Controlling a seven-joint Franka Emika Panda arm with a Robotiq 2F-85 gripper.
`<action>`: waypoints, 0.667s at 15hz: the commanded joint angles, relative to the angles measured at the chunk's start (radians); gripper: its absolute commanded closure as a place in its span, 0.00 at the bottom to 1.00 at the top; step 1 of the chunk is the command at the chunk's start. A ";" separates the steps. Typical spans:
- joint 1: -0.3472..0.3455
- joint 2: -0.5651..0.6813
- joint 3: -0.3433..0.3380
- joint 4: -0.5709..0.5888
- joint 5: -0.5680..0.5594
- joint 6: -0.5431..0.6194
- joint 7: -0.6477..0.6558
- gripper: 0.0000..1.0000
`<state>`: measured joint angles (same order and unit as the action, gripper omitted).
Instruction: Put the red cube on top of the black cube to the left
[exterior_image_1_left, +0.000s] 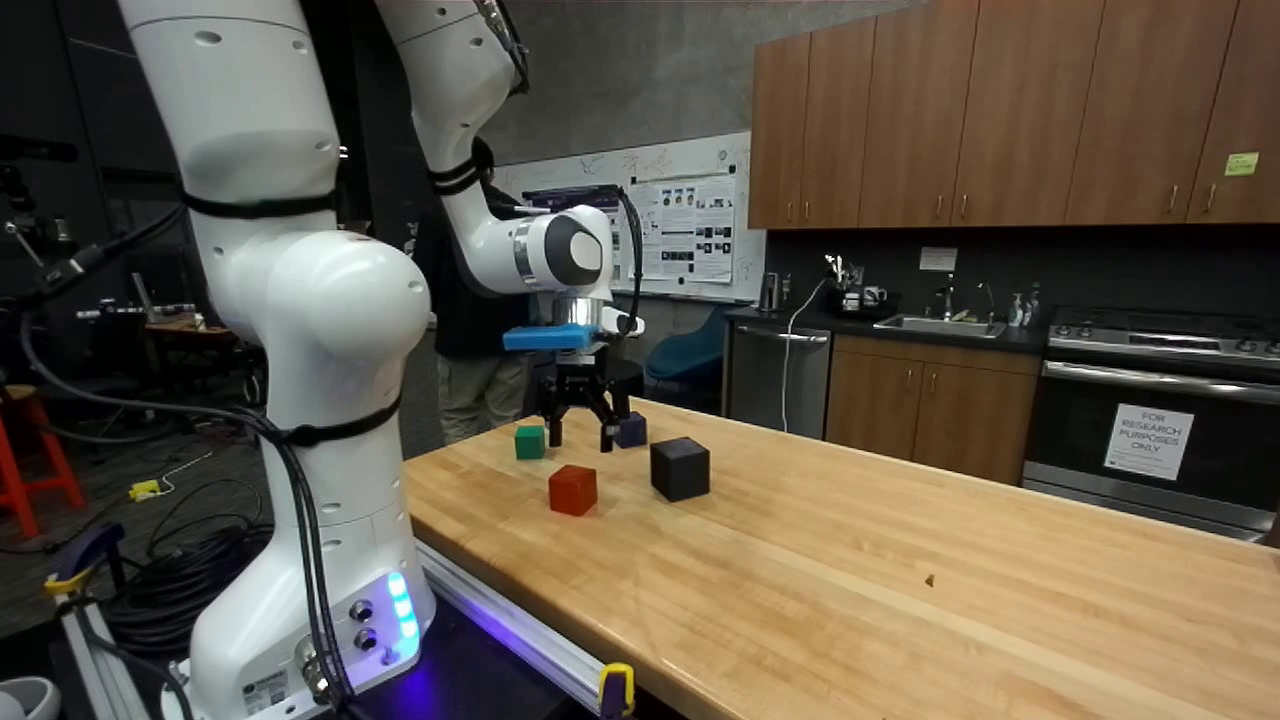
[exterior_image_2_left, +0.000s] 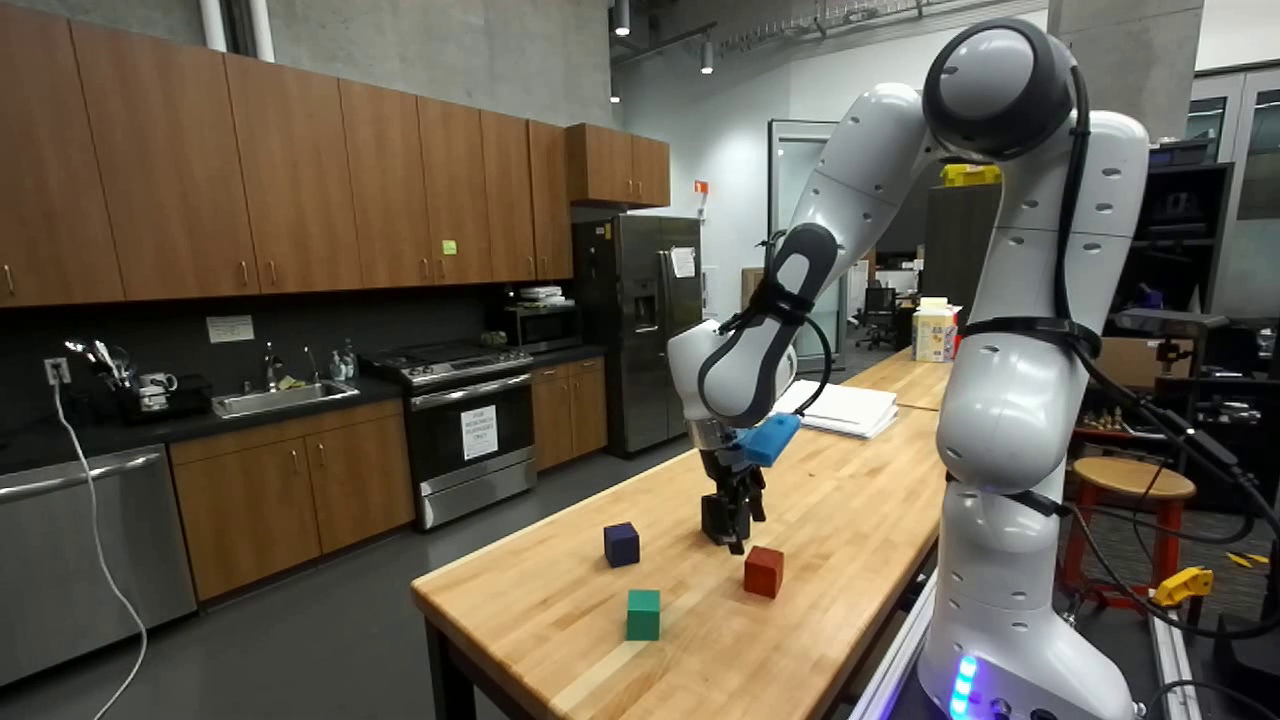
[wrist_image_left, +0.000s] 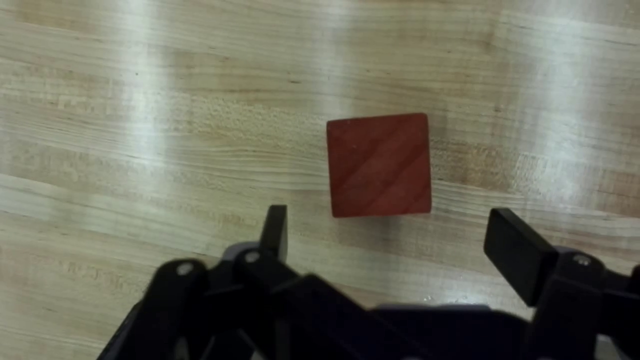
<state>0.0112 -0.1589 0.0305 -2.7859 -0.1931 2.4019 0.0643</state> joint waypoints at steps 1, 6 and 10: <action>-0.004 0.014 -0.003 0.001 0.008 0.014 -0.015 0.00; -0.005 0.037 -0.005 0.001 0.004 0.034 -0.022 0.00; -0.007 0.057 -0.010 0.002 0.008 0.052 -0.035 0.00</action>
<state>0.0111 -0.1229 0.0290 -2.7850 -0.1929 2.4234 0.0565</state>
